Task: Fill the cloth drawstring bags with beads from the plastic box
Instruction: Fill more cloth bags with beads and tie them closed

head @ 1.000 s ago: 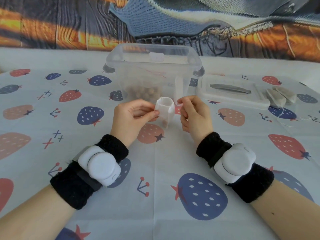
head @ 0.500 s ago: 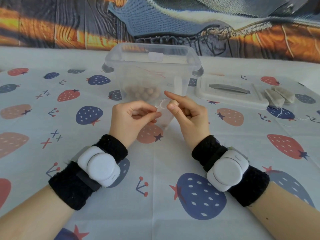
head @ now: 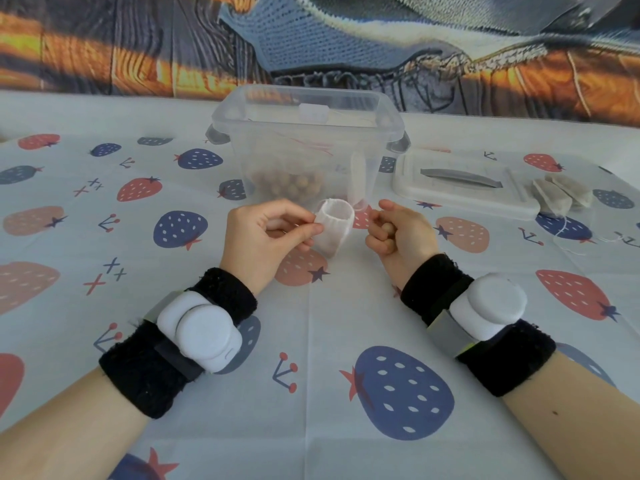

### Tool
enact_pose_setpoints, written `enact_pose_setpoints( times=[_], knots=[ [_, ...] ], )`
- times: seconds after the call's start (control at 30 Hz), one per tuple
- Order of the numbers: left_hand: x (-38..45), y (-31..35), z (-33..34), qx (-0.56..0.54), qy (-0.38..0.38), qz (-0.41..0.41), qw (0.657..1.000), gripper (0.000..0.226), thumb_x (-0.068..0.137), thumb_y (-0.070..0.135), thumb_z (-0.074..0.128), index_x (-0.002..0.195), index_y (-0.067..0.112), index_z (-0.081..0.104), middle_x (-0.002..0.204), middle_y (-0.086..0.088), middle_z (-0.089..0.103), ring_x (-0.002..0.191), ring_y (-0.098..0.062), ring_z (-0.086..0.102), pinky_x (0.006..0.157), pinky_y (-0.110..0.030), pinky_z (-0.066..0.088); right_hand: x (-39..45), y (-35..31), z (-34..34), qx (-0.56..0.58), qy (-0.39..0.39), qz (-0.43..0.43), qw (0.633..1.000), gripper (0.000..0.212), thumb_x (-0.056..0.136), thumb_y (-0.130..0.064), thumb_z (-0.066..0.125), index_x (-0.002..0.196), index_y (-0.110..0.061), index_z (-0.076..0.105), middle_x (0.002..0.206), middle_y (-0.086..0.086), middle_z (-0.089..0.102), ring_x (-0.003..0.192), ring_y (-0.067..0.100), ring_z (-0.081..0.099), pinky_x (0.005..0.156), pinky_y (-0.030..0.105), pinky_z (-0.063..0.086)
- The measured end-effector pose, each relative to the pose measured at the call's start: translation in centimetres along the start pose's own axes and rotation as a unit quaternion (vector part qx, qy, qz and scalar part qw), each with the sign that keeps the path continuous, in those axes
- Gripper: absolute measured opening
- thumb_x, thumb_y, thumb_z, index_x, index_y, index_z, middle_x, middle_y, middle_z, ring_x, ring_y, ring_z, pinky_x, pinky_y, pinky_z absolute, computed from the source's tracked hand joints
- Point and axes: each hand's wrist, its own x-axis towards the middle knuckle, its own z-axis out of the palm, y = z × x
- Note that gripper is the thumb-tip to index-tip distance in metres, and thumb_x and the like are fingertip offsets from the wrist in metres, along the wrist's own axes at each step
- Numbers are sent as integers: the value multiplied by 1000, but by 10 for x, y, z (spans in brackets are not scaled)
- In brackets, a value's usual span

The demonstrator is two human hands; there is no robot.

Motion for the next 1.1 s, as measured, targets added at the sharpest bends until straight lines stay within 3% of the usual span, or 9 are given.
enact_pose_setpoints(
  times=[0.13,0.23,0.33,0.5,0.57,0.67,0.9,0.97,1.1],
  knots=[
    [0,-1,0,-3,-2,1,1000,14,73,1,76,73,13,69,67,-10,69,58,-25,67,59,-27,55,1,1,-2,-56,-29,-13,998,38,102,-30,34,74,-9,47,45,-4,34,33,6,23,33,13,17],
    [0,-1,1,-2,0,-1,1000,13,73,1,76,73,12,69,67,-10,69,57,-25,67,59,-26,55,-6,2,3,-152,-21,-63,986,54,99,-45,29,55,-14,31,41,-6,22,35,9,17,36,13,13],
    [0,0,0,4,-3,0,1000,12,73,2,76,73,10,69,67,-10,69,58,-25,67,59,-27,55,-13,4,8,-178,-31,-122,976,51,101,-31,30,52,-20,22,45,-8,20,40,8,15,38,13,12],
    [0,0,1,8,-2,-1,1000,13,73,2,76,73,12,68,67,-9,69,57,-23,68,59,-27,56,-22,11,11,-246,-92,-280,923,23,96,-15,47,73,-17,46,53,-12,42,45,2,34,44,14,28],
    [0,0,1,7,1,-4,1000,13,73,1,77,73,12,68,68,-9,69,56,-22,68,59,-27,56,-27,11,11,-273,-106,-348,891,10,91,-15,55,82,-20,53,54,-2,38,46,3,29,45,20,28],
    [0,0,1,6,0,-4,1000,14,72,2,77,74,12,68,68,-9,69,56,-21,68,59,-28,56,-29,12,10,-289,-124,-371,874,10,89,-10,61,89,-19,59,55,3,29,46,4,23,46,12,23],
    [-1,1,1,10,-1,0,1000,13,73,1,76,73,11,68,68,-8,69,56,-21,68,60,-28,57,-25,13,9,-311,-137,-350,873,15,87,-13,58,98,-21,63,55,-5,30,47,5,23,47,13,25],
    [-1,1,1,13,-1,2,1000,11,73,2,76,73,10,68,67,-8,69,56,-21,68,59,-27,56,-23,13,8,-276,-136,-304,902,23,84,-8,47,95,-22,62,55,-5,33,49,9,26,44,18,26],
    [-1,1,1,11,-2,2,1000,9,74,1,76,74,7,68,67,-10,68,56,-21,67,59,-29,57,-8,7,5,-90,-52,-65,992,30,83,9,27,85,-9,50,63,3,35,47,12,30,37,15,23]
  ],
)
